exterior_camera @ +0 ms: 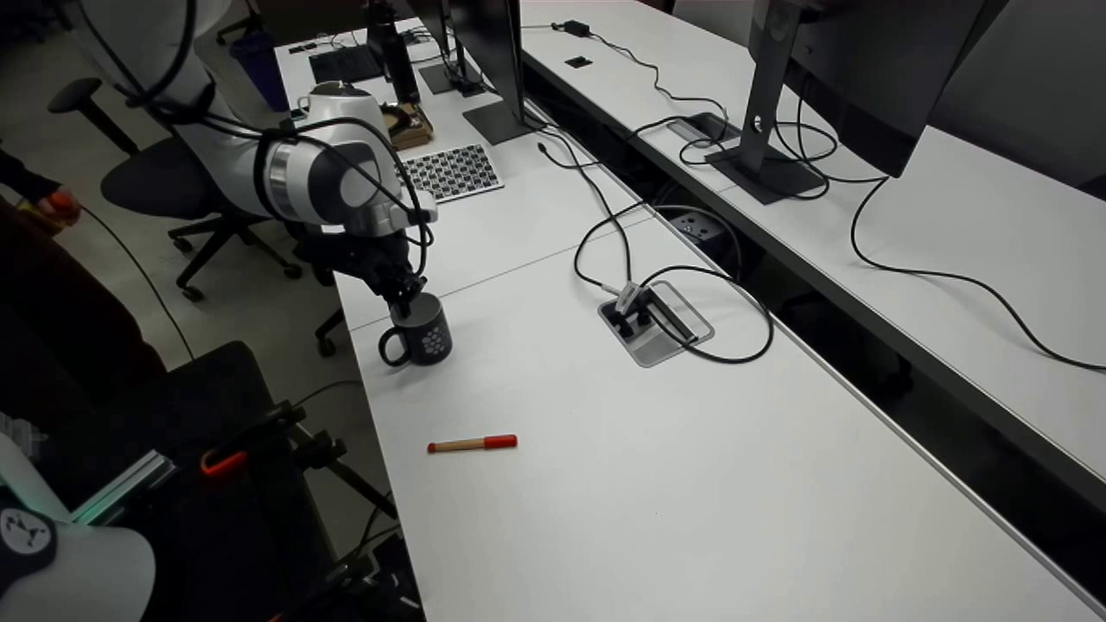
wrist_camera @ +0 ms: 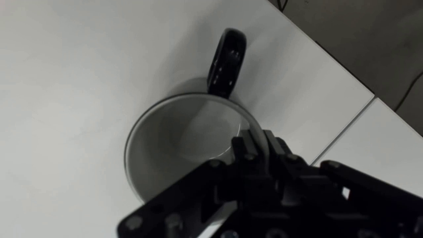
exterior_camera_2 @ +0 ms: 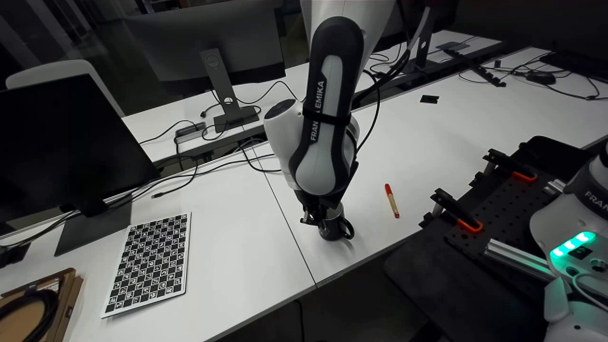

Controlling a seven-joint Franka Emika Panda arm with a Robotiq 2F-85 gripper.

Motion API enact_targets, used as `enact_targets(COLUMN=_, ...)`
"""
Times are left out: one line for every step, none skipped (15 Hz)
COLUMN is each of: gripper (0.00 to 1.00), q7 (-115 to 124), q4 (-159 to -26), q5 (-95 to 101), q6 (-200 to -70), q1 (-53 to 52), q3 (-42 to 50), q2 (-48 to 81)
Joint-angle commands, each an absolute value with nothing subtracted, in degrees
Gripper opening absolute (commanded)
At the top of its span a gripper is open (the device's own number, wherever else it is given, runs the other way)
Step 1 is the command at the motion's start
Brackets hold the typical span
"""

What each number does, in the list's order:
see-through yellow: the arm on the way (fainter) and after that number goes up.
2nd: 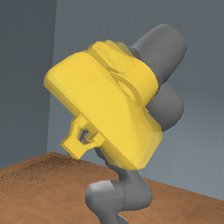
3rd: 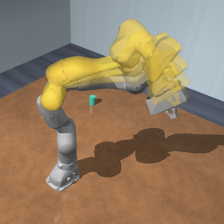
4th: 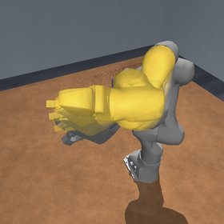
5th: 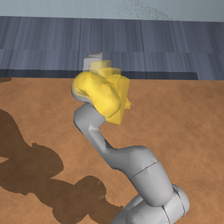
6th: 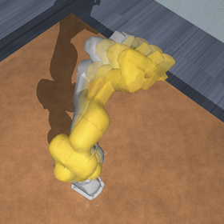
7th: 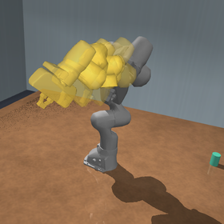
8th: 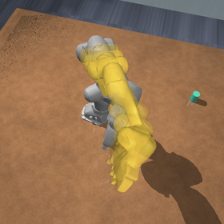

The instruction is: Pick up the black cup from the table and move it slightly to the left.

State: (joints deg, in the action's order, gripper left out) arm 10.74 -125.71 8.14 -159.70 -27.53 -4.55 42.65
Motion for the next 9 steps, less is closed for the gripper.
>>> enact_targets(gripper=0.02, q7=10.95, q4=-125.16, q5=10.13, q6=-160.52, q1=-29.41, q3=-2.80, q2=42.74)
enact_targets(gripper=0.02, q7=11.20, q4=-125.15, q5=10.06, q6=-160.55, q1=-29.62, q3=-2.64, q2=42.72)
enact_targets(gripper=0.08, q7=11.26, q4=-125.13, q5=9.73, q6=-160.36, q1=-29.45, q3=-2.74, q2=42.65)
enact_targets(gripper=0.35, q7=10.85, q4=-125.20, q5=9.81, q6=-160.35, q1=-29.25, q3=-2.82, q2=42.54)
enact_targets(gripper=0.36, q7=11.48, q4=-125.33, q5=9.87, q6=-160.32, q1=-29.68, q3=-2.27, q2=42.19)
enact_targets(gripper=0.43, q7=11.54, q4=-125.51, q5=9.94, q6=-160.54, q1=-29.66, q3=-2.04, q2=41.87)
enact_targets(gripper=0.49, q7=12.03, q4=-125.85, q5=10.08, q6=-160.65, q1=-29.93, q3=-1.34, q2=41.17)
enact_targets(gripper=0.58, q7=12.24, q4=-126.04, q5=10.16, q6=-160.74, q1=-30.03, q3=-0.91, q2=40.70)
enact_targets(gripper=0.64, q7=12.60, q4=-126.61, q5=10.45, q6=-160.95, q1=-30.34, q3=-0.12, q2=39.73)
